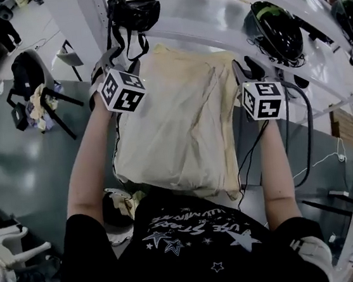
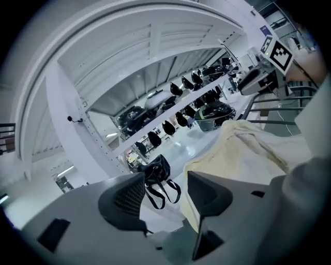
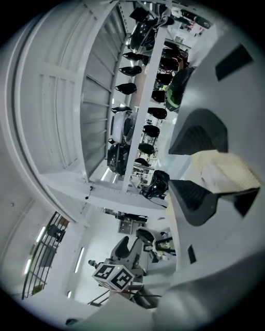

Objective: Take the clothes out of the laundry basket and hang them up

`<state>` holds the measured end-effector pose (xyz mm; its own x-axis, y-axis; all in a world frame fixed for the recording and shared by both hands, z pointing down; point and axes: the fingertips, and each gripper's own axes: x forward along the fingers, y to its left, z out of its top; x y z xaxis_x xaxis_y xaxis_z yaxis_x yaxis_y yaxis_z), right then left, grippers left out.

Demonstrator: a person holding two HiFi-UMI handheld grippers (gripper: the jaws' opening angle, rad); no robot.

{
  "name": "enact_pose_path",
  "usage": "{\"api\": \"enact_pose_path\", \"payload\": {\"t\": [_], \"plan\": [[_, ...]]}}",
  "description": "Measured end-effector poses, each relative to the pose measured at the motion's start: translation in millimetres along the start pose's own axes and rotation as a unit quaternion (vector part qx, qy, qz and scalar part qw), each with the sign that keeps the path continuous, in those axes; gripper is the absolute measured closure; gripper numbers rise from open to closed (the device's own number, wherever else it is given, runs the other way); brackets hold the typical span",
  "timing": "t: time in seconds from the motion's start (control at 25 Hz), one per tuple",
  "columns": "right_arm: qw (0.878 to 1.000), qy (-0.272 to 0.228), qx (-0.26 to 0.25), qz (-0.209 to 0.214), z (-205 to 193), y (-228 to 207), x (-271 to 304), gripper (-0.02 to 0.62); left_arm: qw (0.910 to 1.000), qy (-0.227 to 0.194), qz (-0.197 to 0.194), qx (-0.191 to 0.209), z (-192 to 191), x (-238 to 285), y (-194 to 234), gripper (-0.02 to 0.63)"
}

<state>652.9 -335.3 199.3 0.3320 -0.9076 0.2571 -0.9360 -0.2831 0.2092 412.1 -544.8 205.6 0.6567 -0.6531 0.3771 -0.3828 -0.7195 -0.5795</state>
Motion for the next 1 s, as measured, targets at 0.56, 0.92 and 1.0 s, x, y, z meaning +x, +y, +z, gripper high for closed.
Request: {"api": "enact_pose_path", "payload": {"t": [0.56, 0.92, 1.0], "plan": [[0.990, -0.078, -0.004, 0.118, 24.3, 119.0, -125.9, 0.437, 0.9955, -0.002, 0.078, -0.054, -44.3, -198.9, -10.7, 0.339], [0.977, -0.105, 0.017, 0.185, 17.7, 182.7, -182.4, 0.447, 0.9889, 0.011, 0.116, -0.092, -91.0, -303.1, -55.3, 0.408], [0.973, -0.109, 0.022, 0.203, 14.3, 202.7, -189.5, 0.461, 0.9853, 0.017, 0.131, -0.108, -107.2, -325.0, -60.0, 0.436]]}}
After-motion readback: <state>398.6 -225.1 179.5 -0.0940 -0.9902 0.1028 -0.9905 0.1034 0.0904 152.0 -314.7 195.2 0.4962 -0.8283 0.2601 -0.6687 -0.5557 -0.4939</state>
